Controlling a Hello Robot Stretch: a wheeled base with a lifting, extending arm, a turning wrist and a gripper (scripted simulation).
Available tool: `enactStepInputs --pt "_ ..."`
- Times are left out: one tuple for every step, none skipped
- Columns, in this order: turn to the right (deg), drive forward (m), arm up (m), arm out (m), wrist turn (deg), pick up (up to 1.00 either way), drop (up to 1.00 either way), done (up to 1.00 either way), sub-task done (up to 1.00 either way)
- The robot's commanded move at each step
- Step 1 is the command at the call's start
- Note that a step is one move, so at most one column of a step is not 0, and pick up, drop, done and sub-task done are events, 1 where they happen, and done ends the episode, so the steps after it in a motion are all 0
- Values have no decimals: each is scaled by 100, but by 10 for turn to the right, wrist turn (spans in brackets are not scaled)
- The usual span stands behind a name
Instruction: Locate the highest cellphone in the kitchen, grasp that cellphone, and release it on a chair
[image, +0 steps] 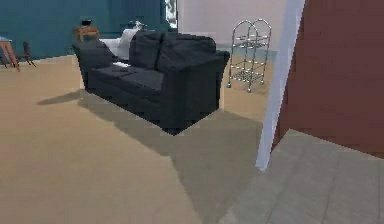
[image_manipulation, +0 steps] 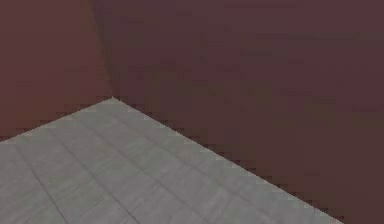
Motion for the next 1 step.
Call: enactStepInputs --pt "0 40 0 0 0 0 0 0 0"
